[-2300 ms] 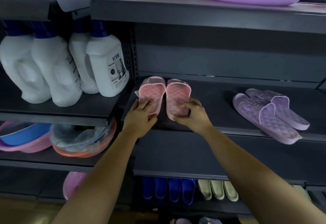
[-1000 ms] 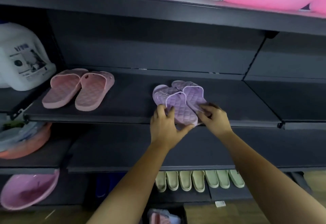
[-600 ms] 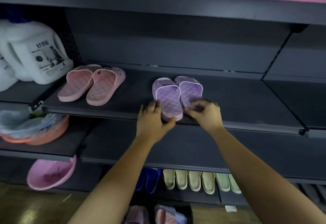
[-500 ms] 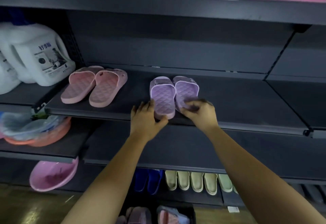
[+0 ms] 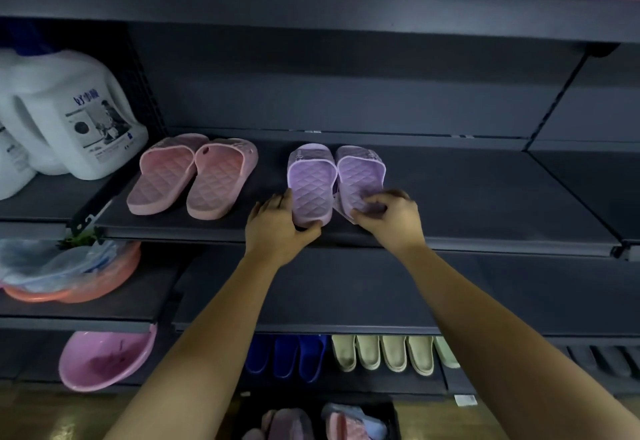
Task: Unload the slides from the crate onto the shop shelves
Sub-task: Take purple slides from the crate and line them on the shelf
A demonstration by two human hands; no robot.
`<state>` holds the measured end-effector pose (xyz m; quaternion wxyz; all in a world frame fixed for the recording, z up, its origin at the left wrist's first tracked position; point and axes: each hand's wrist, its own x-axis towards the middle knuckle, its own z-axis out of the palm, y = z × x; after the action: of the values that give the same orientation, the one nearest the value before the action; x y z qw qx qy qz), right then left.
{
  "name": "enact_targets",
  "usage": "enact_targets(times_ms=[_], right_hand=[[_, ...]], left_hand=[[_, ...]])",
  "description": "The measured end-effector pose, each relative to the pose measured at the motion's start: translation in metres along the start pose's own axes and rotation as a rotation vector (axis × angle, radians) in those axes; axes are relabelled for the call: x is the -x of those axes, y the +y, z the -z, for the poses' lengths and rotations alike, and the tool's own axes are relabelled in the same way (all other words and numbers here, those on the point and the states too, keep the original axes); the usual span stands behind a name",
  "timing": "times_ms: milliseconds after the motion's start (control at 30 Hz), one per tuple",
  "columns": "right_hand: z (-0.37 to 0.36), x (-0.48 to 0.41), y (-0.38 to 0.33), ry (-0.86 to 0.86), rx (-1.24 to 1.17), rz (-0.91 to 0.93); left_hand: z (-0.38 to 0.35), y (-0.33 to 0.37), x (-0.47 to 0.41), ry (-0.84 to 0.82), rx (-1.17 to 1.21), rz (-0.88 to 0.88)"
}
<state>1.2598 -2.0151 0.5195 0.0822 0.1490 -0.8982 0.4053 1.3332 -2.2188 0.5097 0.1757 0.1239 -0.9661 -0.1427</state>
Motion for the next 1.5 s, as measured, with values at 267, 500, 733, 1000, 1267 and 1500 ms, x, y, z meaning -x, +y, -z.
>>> enact_targets(times_ms=[267, 500, 733, 1000, 1267, 1500], right_hand=[[-0.019, 0.004, -0.014, 0.018, -0.006, 0.023], [-0.041, 0.000, -0.032, -0.001, -0.009, 0.028], [-0.032, 0.009, -0.029, -0.071, 0.050, 0.069], [-0.005, 0.066, 0.000, 0.190, -0.192, 0.012], [-0.041, 0.169, 0.076, -0.104, -0.131, -0.261], [-0.111, 0.271, 0.143, -0.420, 0.009, -0.521]], left_hand=[[0.006, -0.023, -0.003, 0.016, 0.029, 0.036], [0.010, -0.046, -0.011, -0.072, 0.100, 0.036], [0.010, -0.048, -0.012, -0.128, 0.092, 0.024], [0.004, -0.045, 0.059, 0.125, 0.315, -0.085], [-0.062, -0.063, 0.183, -0.055, 0.403, 0.117], [-0.127, -0.116, 0.286, -0.491, 0.385, 0.472]])
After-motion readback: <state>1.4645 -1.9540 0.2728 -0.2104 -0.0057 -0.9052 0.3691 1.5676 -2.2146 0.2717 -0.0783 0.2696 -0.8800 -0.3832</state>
